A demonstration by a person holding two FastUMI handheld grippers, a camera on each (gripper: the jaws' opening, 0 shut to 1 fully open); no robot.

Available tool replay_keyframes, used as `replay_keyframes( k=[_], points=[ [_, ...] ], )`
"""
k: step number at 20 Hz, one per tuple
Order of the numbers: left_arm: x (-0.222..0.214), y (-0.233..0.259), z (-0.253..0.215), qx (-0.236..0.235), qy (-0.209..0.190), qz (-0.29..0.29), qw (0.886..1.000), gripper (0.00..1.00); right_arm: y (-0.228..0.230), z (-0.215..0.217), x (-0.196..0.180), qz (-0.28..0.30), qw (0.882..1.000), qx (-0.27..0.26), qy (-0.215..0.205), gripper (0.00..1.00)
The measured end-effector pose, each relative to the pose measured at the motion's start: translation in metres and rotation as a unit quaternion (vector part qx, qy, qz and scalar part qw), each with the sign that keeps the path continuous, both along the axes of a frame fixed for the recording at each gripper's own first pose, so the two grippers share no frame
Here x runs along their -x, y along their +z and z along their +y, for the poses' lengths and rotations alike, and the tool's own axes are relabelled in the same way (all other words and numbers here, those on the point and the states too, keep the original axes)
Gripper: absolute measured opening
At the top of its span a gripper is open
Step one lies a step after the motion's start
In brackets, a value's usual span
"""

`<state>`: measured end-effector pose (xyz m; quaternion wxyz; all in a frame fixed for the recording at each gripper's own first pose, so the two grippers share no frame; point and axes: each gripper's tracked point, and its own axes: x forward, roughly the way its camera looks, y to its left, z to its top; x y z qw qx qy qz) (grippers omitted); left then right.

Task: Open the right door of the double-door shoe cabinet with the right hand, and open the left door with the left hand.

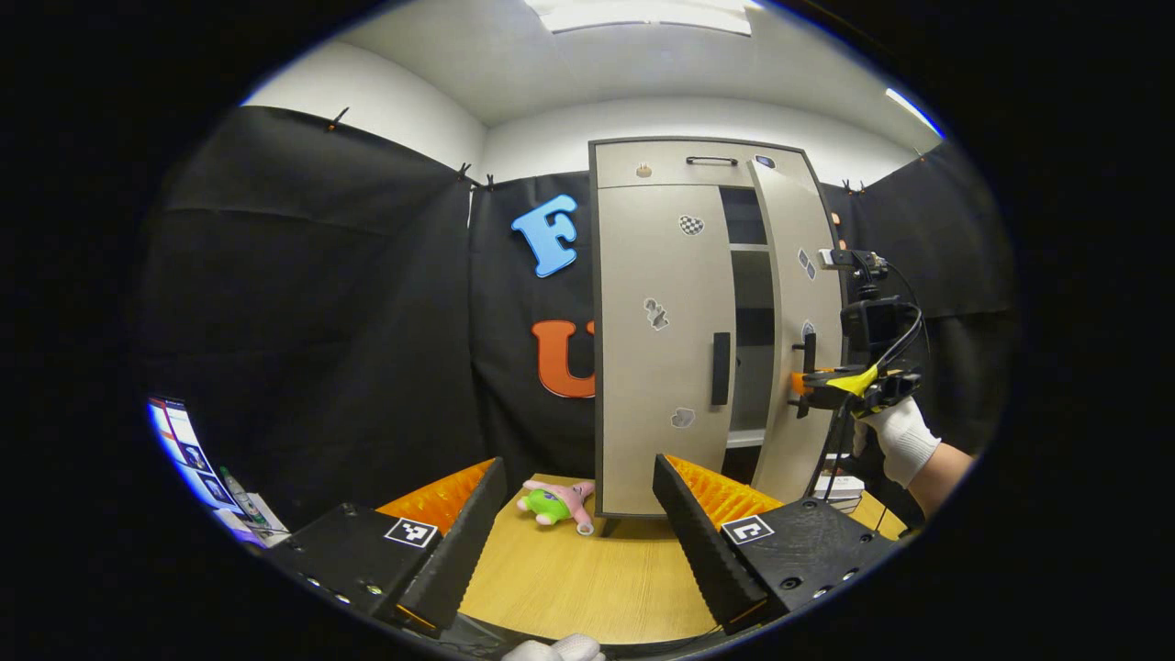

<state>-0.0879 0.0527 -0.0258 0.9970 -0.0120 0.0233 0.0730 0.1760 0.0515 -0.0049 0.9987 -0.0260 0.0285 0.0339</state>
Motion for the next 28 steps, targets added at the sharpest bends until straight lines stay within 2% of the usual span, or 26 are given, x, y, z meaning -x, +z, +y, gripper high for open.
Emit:
replay_keyframes(
  k=[11, 23, 25, 26, 28],
  points=[
    [-0.009, -0.008, -0.039, 0.012, -0.03, 0.006, 0.999, 0.96, -0.006, -0.08, 0.06, -0.008, 1.0, 0.009, -0.023, 0.12],
    [-0.044, -0.005, -0.098, 0.012, -0.07, 0.01, 0.997, 0.96, -0.007, -0.176, 0.068, -0.019, 0.998, 0.002, -0.055, 0.01],
    [-0.047, -0.003, -0.106, 0.012, -0.077, 0.009, 0.997, 0.96, -0.007, -0.19, 0.068, -0.021, 0.998, -0.006, -0.052, 0.04],
    [-0.049, -0.002, -0.11, 0.012, -0.081, 0.007, 0.997, 1.0, -0.007, -0.194, 0.068, -0.018, 0.999, -0.012, -0.049, 0.04],
    [-0.051, 0.002, -0.115, 0.01, -0.085, 0.005, 0.996, 0.96, -0.008, -0.199, 0.067, -0.014, 0.999, -0.022, -0.045, 0.04]
  ],
)
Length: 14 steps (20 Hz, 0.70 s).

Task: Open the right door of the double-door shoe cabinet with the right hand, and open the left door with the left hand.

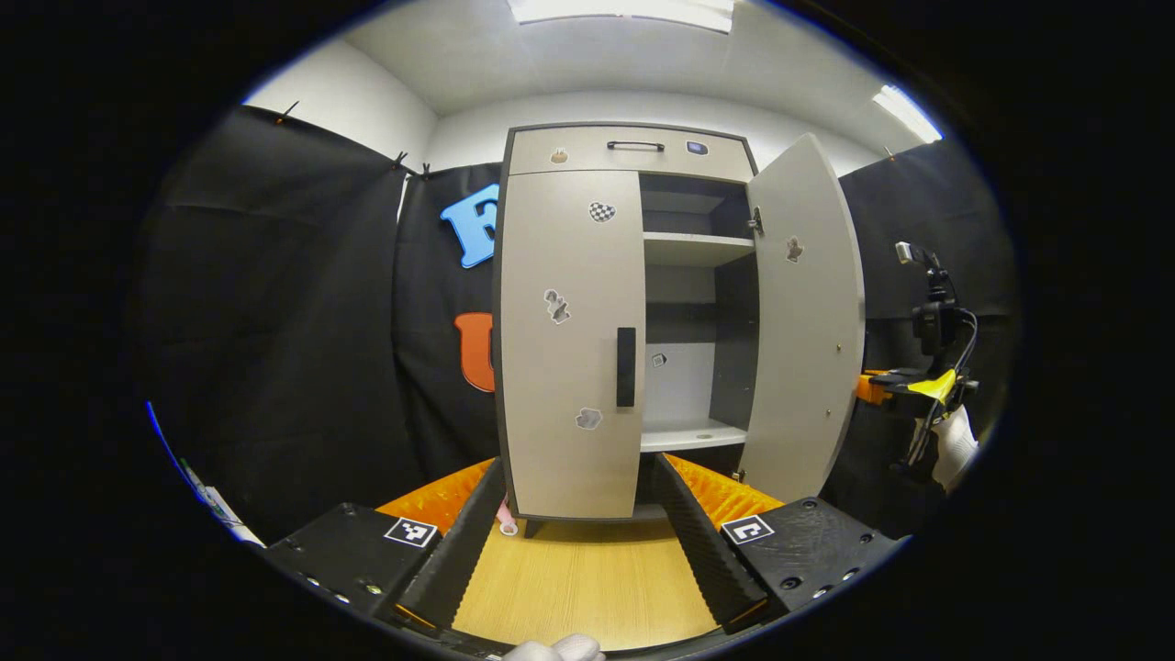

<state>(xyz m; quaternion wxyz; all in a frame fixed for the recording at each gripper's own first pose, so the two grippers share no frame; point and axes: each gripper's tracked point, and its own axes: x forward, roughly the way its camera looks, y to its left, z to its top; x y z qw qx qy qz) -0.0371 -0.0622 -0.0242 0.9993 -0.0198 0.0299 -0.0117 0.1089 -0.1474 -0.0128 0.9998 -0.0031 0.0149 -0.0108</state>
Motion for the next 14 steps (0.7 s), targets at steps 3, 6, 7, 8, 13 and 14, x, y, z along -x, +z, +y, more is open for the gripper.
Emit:
replay_keyframes(
  k=[3, 6, 7, 8, 13, 14],
  points=[
    [0.001, 0.001, -0.004, -0.001, -0.005, 0.0, 1.0, 0.96, -0.001, -0.002, 0.0, 0.002, 1.0, -0.004, 0.007, 0.04],
    [0.002, 0.002, -0.006, -0.001, -0.007, 0.0, 1.0, 1.0, 0.0, -0.003, 0.001, 0.006, 1.0, -0.004, 0.008, 0.03],
    [0.003, 0.003, -0.005, -0.002, -0.007, -0.001, 1.0, 0.96, 0.0, -0.002, 0.004, 0.006, 1.0, -0.007, 0.007, 0.04],
    [0.003, 0.003, -0.003, -0.003, -0.006, -0.002, 1.0, 0.96, 0.0, -0.002, 0.005, 0.004, 1.0, -0.006, 0.005, 0.04],
    [0.003, 0.002, 0.004, -0.004, 0.0, -0.001, 1.0, 0.96, 0.01, -0.012, 0.031, -0.001, 0.999, 0.012, -0.031, 0.07],
    [0.002, 0.002, 0.007, -0.005, 0.001, -0.001, 1.0, 0.96, 0.014, -0.015, 0.041, -0.003, 0.999, 0.015, -0.043, 0.22]
  ],
)
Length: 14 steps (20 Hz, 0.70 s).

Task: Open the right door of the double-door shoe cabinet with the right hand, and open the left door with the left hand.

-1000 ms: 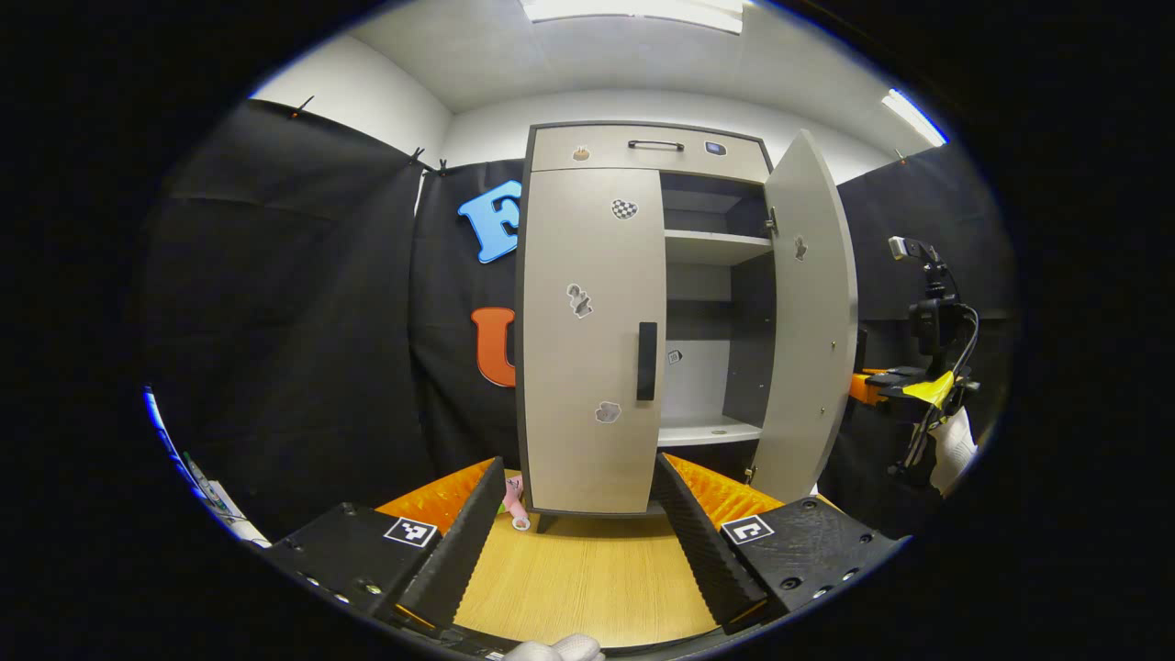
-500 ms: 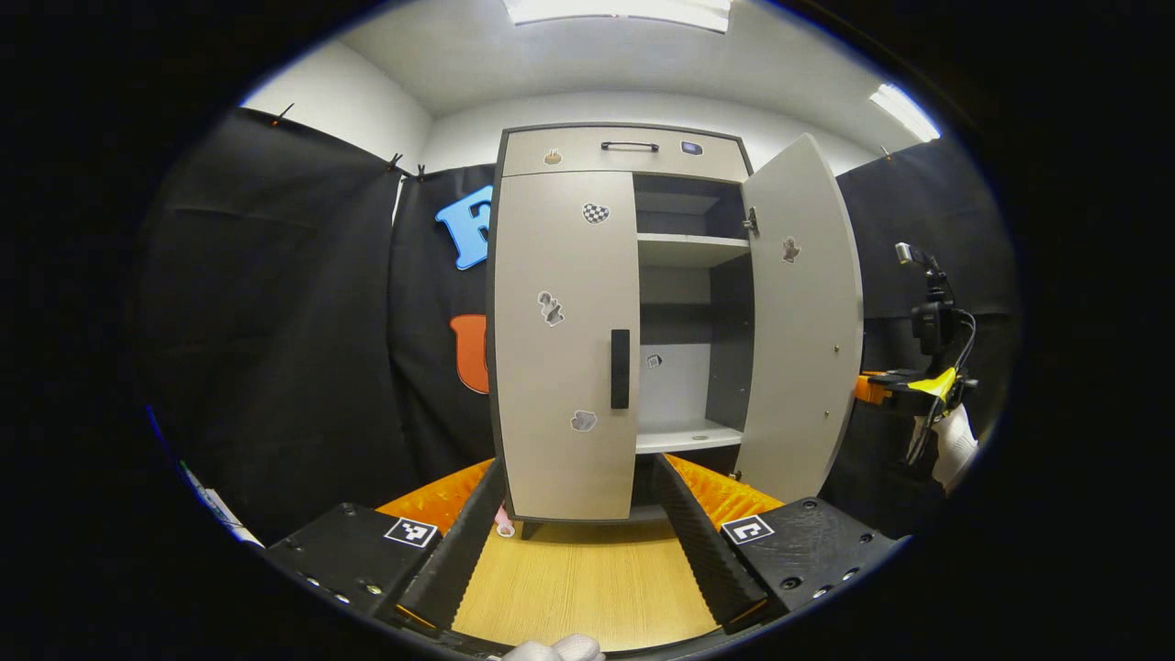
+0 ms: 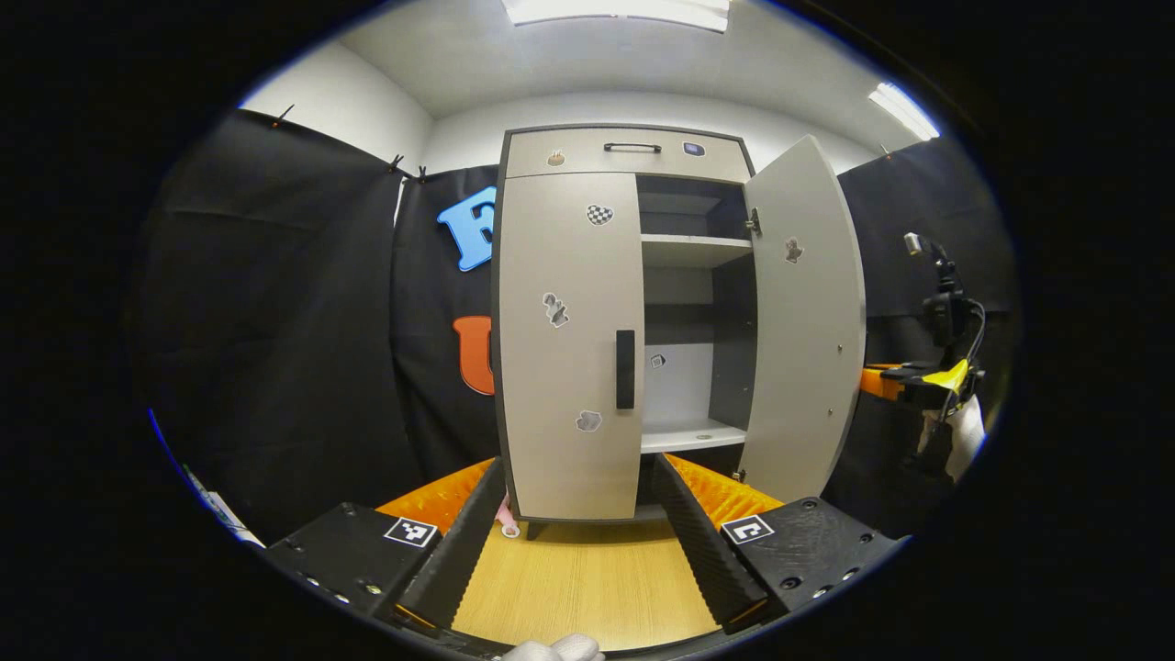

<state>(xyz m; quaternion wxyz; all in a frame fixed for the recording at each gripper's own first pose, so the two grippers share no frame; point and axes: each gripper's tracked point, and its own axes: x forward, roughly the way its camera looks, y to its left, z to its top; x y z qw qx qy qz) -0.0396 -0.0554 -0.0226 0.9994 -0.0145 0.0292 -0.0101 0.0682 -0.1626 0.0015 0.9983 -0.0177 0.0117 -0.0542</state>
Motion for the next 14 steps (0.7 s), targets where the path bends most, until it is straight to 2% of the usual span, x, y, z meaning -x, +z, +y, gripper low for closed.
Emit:
replay_keyframes(
  k=[1, 2, 3, 4, 5, 6, 8, 10, 14],
  points=[
    [0.0, -0.001, 0.002, 0.0, 0.001, 0.001, 1.0, 0.96, 0.004, 0.003, 0.009, -0.005, 1.0, 0.003, -0.006, 0.31],
    [-0.001, -0.002, 0.005, 0.001, 0.003, 0.001, 1.0, 0.96, 0.01, 0.007, 0.017, -0.007, 1.0, 0.001, -0.012, 0.34],
    [-0.002, -0.001, 0.007, 0.005, 0.004, -0.001, 1.0, 0.96, 0.011, 0.013, 0.028, -0.012, 1.0, -0.001, -0.008, 0.42],
    [-0.003, -0.002, 0.007, 0.008, 0.002, 0.0, 1.0, 0.96, 0.014, 0.024, 0.037, -0.017, 1.0, -0.005, 0.0, 0.62],
    [-0.004, -0.004, 0.009, 0.01, 0.001, 0.003, 1.0, 0.96, 0.011, 0.037, 0.046, -0.017, 1.0, -0.006, 0.012, 0.68],
    [-0.006, -0.006, 0.01, 0.008, 0.002, 0.005, 1.0, 0.96, 0.008, 0.049, 0.053, -0.016, 1.0, -0.005, 0.021, 0.8],
    [-0.01, -0.005, 0.013, 0.001, 0.004, 0.001, 1.0, 0.96, -0.004, 0.072, 0.066, -0.012, 0.999, -0.005, 0.035, 0.93],
    [-0.014, -0.007, 0.016, -0.003, 0.003, -0.001, 1.0, 0.96, -0.019, 0.098, 0.08, -0.008, 0.999, -0.009, 0.051, 0.99],
    [-0.026, -0.01, 0.011, -0.002, -0.016, 0.0, 1.0, 0.96, -0.046, 0.129, 0.098, 0.0, 0.998, -0.004, 0.065, 0.99]
  ],
)
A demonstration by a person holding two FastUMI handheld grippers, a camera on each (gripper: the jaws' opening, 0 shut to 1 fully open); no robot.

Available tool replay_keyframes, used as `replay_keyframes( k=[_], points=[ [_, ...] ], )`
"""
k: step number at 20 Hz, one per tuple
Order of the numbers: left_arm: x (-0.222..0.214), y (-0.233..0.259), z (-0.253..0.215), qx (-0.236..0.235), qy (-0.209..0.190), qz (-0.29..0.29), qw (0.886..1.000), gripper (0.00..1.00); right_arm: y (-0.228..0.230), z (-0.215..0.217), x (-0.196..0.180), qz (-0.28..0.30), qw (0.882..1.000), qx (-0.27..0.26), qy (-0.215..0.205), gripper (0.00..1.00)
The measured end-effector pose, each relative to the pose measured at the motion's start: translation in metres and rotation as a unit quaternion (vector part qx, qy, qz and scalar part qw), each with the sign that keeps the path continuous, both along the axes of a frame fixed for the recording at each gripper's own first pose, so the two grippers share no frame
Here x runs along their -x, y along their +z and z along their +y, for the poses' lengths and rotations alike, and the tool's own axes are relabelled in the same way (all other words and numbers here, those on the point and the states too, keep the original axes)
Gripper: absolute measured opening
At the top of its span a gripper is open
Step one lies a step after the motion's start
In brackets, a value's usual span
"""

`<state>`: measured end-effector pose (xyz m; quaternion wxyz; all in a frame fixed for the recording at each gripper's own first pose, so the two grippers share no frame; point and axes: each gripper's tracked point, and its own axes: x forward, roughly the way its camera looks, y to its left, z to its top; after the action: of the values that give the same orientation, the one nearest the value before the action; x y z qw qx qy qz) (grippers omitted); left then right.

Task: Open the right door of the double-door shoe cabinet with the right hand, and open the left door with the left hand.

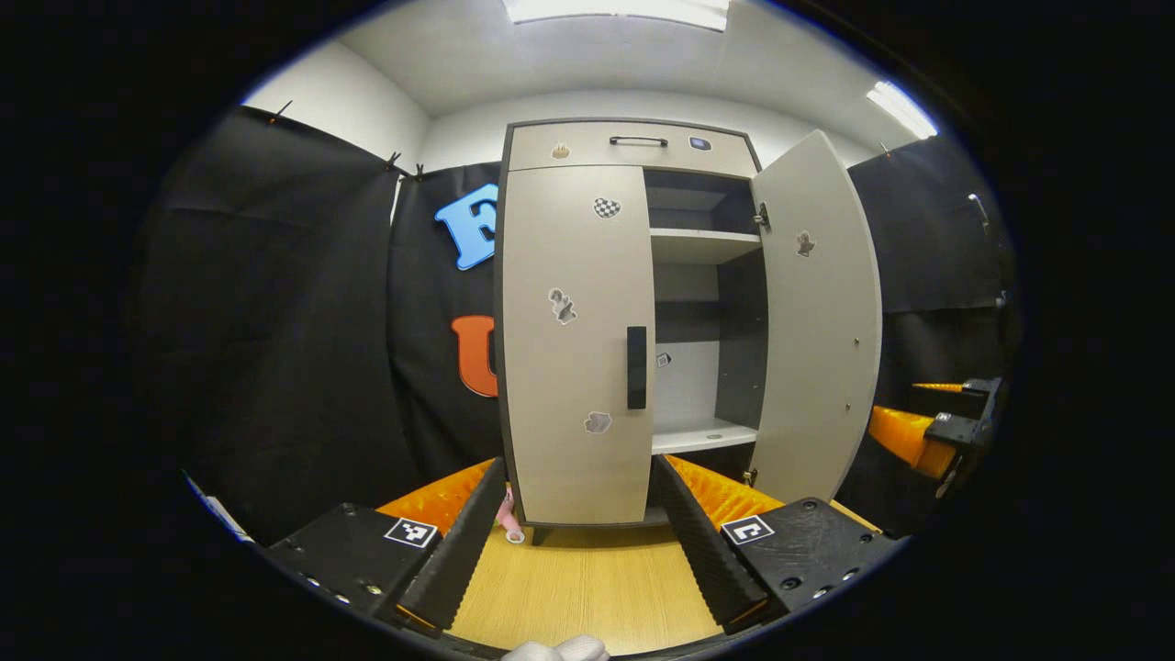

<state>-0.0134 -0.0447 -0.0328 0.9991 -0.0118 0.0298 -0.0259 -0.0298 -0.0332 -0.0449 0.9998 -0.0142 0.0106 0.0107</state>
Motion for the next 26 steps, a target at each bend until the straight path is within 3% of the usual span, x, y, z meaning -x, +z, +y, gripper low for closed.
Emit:
replay_keyframes(
  k=[4, 8, 14, 15, 18, 26],
  points=[
    [-0.029, 0.001, -0.005, -0.008, -0.01, -0.008, 1.0, 1.0, -0.012, 0.009, 0.003, 0.022, 0.999, -0.026, 0.006, 0.99],
    [-0.079, 0.008, -0.014, -0.018, -0.012, -0.018, 1.0, 0.96, -0.001, 0.003, 0.001, 0.022, 0.999, -0.035, -0.004, 1.0],
    [-0.176, 0.019, -0.04, -0.008, -0.019, -0.031, 0.999, 0.96, 0.022, -0.008, -0.005, 0.011, 0.999, -0.024, -0.03, 1.0],
    [-0.191, 0.018, -0.046, -0.006, -0.023, -0.03, 0.999, 1.0, 0.023, -0.009, -0.005, 0.012, 0.999, -0.02, -0.033, 1.0],
    [-0.236, 0.019, -0.058, -0.001, -0.02, -0.029, 0.999, 0.96, 0.025, -0.013, -0.005, 0.013, 0.999, -0.022, -0.042, 1.0],
    [-0.309, 0.007, -0.083, -0.009, -0.02, -0.019, 1.0, 0.96, 0.02, -0.025, -0.004, 0.024, 0.997, -0.018, -0.07, 1.0]
  ],
)
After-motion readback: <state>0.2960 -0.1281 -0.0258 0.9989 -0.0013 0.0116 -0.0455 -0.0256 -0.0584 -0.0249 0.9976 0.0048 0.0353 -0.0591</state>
